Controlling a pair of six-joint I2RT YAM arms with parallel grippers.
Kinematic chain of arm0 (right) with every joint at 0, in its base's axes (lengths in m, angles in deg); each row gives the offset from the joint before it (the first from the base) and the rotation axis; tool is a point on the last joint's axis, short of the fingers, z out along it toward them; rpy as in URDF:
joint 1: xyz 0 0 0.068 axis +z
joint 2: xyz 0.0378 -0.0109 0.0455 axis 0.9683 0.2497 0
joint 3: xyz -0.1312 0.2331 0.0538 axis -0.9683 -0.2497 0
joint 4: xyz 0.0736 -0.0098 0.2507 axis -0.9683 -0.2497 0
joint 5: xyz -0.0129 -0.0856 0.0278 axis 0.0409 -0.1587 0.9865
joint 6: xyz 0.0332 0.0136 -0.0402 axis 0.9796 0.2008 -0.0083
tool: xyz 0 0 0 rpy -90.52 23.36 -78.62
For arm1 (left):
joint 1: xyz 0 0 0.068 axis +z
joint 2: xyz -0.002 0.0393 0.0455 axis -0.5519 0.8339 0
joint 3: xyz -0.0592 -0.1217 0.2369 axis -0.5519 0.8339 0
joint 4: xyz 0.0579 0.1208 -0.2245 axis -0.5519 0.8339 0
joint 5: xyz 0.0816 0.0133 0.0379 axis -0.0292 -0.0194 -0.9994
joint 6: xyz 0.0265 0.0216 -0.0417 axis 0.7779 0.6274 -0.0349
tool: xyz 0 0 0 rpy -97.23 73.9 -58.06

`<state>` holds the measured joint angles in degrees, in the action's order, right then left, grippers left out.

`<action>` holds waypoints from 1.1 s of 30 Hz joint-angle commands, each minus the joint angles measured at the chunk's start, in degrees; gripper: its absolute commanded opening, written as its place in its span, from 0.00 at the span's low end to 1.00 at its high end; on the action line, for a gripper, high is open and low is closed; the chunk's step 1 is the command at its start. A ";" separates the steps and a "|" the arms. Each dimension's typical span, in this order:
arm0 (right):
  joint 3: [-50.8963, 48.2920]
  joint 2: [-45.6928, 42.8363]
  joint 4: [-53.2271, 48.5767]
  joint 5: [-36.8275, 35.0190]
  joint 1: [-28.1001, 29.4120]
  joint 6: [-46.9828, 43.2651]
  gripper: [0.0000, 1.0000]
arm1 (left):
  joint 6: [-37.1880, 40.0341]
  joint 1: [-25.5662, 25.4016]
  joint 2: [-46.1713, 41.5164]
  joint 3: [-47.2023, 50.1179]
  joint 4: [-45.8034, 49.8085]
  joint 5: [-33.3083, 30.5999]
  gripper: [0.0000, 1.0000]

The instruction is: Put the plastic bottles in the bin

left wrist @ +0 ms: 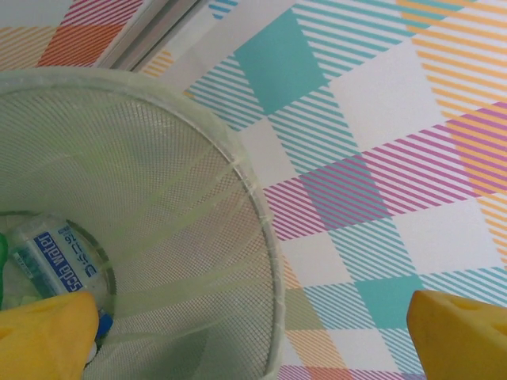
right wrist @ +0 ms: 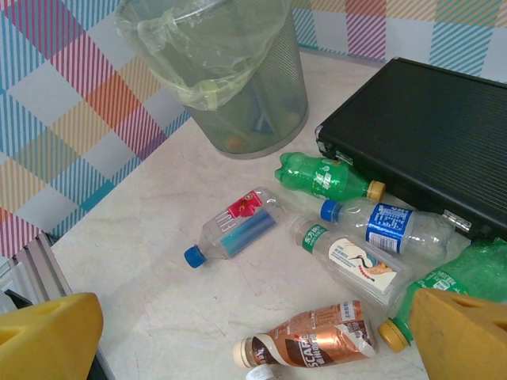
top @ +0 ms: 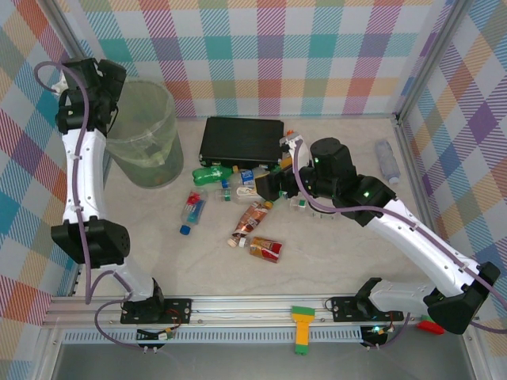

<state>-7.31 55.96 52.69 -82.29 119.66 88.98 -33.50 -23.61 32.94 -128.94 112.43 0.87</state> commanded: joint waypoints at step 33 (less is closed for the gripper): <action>-7.40 -2.93 -7.53 5.55 0.35 5.35 0.99 | 21.79 -31.81 -34.62 47.41 16.25 -9.80 1.00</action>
<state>-15.29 54.91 44.73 -78.64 119.66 92.92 -15.99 -53.73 -0.63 -83.37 125.96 -6.47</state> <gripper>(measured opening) 0.990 0.996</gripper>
